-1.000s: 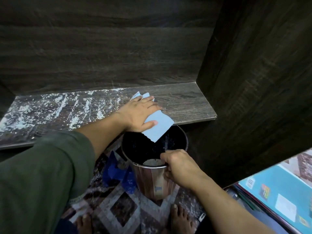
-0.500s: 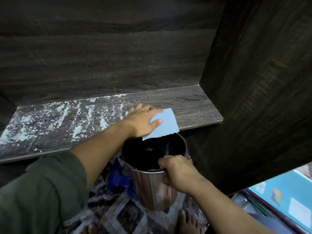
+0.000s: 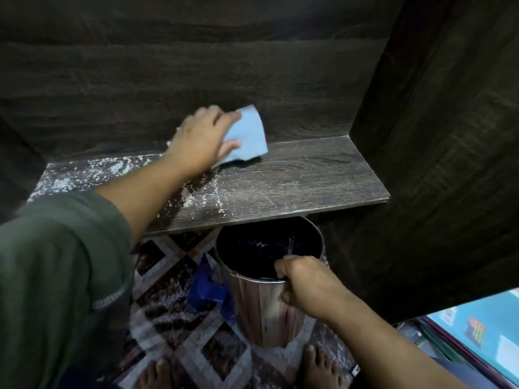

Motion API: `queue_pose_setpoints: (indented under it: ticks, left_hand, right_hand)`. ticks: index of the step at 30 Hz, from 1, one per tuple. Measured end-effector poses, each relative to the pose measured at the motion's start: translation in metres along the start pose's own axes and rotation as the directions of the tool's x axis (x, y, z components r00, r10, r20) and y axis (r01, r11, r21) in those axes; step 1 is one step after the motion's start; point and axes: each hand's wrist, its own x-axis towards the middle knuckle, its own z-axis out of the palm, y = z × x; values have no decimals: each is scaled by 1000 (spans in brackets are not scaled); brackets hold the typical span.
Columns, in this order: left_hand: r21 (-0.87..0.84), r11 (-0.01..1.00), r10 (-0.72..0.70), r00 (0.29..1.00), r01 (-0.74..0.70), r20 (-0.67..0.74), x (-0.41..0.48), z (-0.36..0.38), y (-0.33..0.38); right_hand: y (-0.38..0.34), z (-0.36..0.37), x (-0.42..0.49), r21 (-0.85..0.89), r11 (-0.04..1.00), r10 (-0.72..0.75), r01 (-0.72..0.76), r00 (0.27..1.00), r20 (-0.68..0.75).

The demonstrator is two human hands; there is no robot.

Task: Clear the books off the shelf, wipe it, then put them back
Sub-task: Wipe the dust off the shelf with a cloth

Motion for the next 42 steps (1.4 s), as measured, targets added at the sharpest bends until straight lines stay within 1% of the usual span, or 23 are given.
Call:
queue_pose_setpoints:
  ticks: [4, 7, 10, 13, 16, 19, 24, 28, 31, 33, 35, 38, 42]
  left_hand:
    - [132, 990, -50, 998, 53, -23, -2, 6, -28]
    - [189, 979, -75, 997, 73, 1, -2, 15, -35]
    - [132, 988, -86, 994, 78, 59, -2, 27, -32]
    - [26, 997, -77, 986, 74, 151, -2, 36, -26]
    - [-111, 983, -114, 965, 143, 235, 1, 37, -22]
    - [-166, 968, -132, 942, 190, 309, -2, 38, -17]
    - [-198, 961, -124, 938, 195, 323, -17, 37, 0]
    - [-282, 940, -97, 942, 193, 320, -34, 39, 14]
    - [-284, 938, -97, 937, 199, 335, -47, 40, 26]
    - [-292, 937, -95, 944, 192, 315, -53, 37, 35]
    - [-301, 937, -90, 953, 179, 288, -58, 34, 43]
    - [-300, 939, -82, 956, 169, 282, -63, 32, 50]
    - [-340, 925, -74, 959, 168, 273, -72, 30, 62]
  right_hand:
    - [-2, 2, 2, -3, 1000, 6, -6, 1000, 5]
    - [-5, 2, 3, -14, 1000, 1, -1, 1000, -11]
    - [-6, 0, 4, -33, 999, -8, 7, 1000, -17]
    - [-4, 2, 5, 4, 1000, 8, -8, 1000, -3]
    - [-3, 6, 6, 31, 999, 21, -21, 1000, 11]
    - [-3, 7, 6, 31, 999, 18, -18, 1000, 7]
    - [-4, 6, 2, 15, 1000, -9, 9, 1000, 1]
    - [-7, 4, -3, -28, 999, -36, 36, 999, -15]
    - [-10, 3, -7, -79, 996, -50, 47, 998, -30]
    - [-11, 4, -9, -105, 993, -56, 52, 998, -37]
    - [-11, 5, -11, -92, 995, -47, 42, 998, -42]
    - [-12, 7, -13, -60, 998, -34, 31, 998, -53]
    - [-13, 6, -14, -88, 995, -60, 53, 995, -82]
